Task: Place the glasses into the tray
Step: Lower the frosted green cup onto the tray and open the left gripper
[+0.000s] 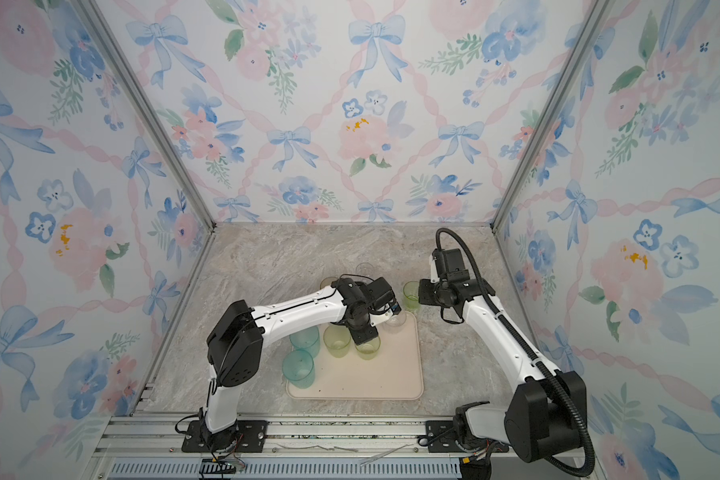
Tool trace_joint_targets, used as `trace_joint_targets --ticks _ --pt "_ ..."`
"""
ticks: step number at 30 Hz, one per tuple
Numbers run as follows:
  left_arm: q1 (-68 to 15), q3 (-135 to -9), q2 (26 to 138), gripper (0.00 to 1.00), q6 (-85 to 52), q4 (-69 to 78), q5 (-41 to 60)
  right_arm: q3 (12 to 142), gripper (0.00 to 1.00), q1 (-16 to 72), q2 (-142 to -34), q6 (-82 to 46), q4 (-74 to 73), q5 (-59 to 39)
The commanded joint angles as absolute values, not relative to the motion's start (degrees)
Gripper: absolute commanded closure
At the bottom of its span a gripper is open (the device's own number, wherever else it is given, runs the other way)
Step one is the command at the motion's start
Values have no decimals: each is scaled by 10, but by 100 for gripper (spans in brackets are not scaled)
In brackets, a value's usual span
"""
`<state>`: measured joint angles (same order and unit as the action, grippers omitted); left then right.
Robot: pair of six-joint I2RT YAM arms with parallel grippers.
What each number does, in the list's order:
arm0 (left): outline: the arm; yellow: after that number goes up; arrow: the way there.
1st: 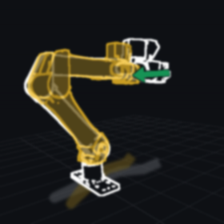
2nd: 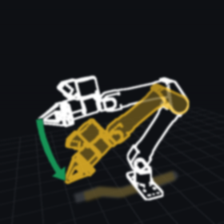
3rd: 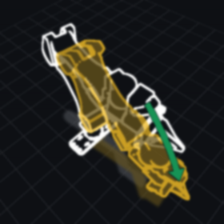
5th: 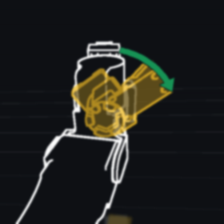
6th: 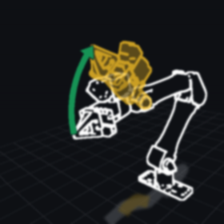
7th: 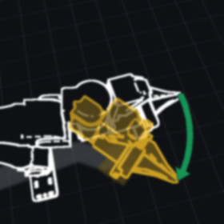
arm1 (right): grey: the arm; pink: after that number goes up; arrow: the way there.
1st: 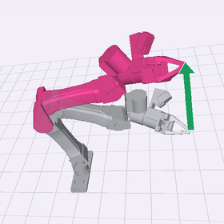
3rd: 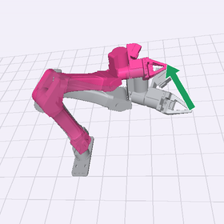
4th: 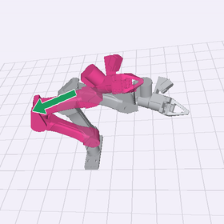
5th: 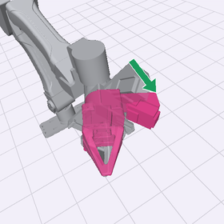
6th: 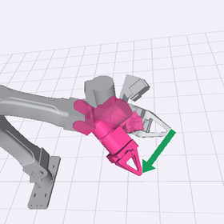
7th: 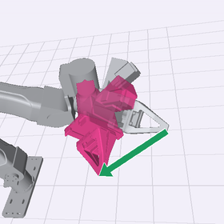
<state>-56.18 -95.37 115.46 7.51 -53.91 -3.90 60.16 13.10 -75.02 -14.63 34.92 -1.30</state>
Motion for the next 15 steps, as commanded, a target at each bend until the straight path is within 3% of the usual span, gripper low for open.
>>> trace_joint_targets --ticks 1,15 --pt "-557 -969 1131 77 79 -545 -44 596 56 125 -750 -149 352 -18" --pt "-543 -980 1052 77 89 -543 -19 599 56 123 -754 -147 354 -16"
